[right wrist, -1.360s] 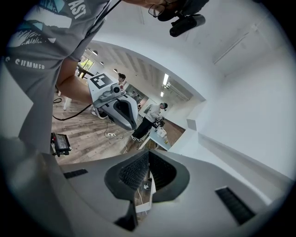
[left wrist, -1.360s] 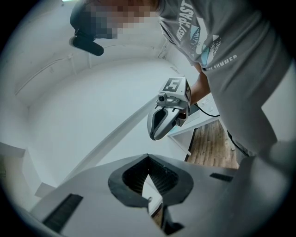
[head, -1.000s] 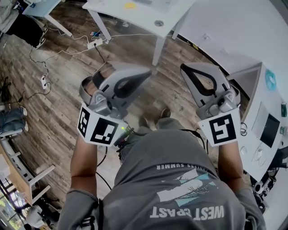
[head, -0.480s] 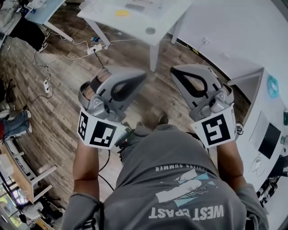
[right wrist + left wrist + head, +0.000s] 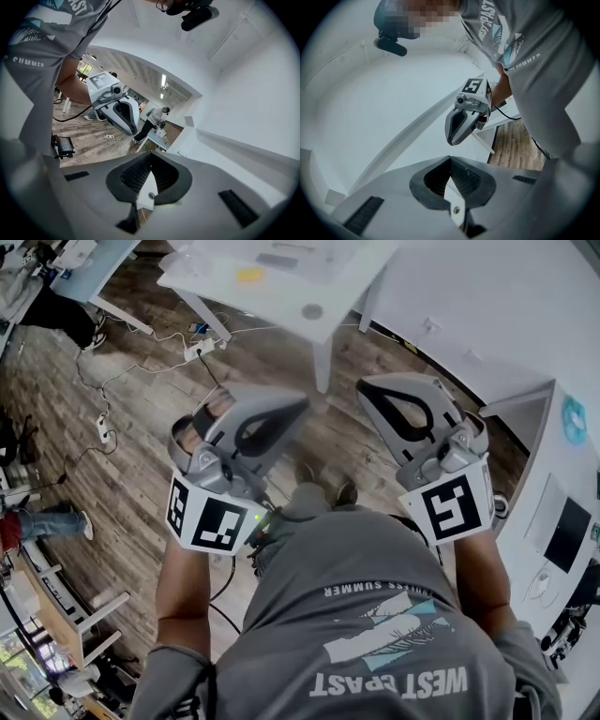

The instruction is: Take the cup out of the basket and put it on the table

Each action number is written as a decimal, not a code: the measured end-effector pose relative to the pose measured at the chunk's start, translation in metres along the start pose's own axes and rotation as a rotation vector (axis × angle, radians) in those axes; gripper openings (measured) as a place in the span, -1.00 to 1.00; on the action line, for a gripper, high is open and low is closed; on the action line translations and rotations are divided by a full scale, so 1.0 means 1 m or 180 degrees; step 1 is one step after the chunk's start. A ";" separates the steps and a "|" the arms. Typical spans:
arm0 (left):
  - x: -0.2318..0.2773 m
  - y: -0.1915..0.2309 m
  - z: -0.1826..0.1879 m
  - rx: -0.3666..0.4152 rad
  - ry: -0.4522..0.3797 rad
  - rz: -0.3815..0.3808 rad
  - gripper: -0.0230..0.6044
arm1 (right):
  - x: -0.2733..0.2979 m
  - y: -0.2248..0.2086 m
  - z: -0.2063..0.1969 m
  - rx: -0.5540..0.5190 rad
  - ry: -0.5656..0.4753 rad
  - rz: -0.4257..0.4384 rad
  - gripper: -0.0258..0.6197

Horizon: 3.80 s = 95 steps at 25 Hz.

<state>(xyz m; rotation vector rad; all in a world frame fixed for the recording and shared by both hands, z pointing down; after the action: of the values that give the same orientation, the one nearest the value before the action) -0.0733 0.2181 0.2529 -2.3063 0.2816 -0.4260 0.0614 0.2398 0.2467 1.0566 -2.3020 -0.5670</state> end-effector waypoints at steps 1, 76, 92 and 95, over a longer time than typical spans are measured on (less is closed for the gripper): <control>0.000 0.004 -0.005 0.0001 -0.0019 -0.0011 -0.90 | 0.005 -0.001 0.001 0.0006 0.0028 -0.0014 -0.89; 0.171 0.240 -0.225 -0.0104 -0.0191 -0.0080 -0.90 | 0.245 -0.243 -0.107 0.0256 0.0265 -0.0291 -0.89; 0.223 0.273 -0.257 -0.0311 -0.0050 0.0051 -0.90 | 0.316 -0.341 -0.148 0.0273 0.0342 -0.0009 -0.89; 0.232 0.277 -0.267 -0.0406 0.0036 0.0106 -0.90 | 0.346 -0.372 -0.166 0.0173 0.0517 0.0120 -0.88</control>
<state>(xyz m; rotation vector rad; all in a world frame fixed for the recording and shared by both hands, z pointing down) 0.0172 -0.2214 0.2783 -2.4206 0.3614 -0.4151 0.1826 -0.2807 0.2634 1.0424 -2.2009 -0.3907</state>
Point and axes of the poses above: the fingertips, and each gripper's own axes: x forward along the fingers, y to its left, z out of its top, the point moved 6 cm from there along -x, backward along the fingers, and after that the axes turned 2 degrees about x, right-handed, at the moved point
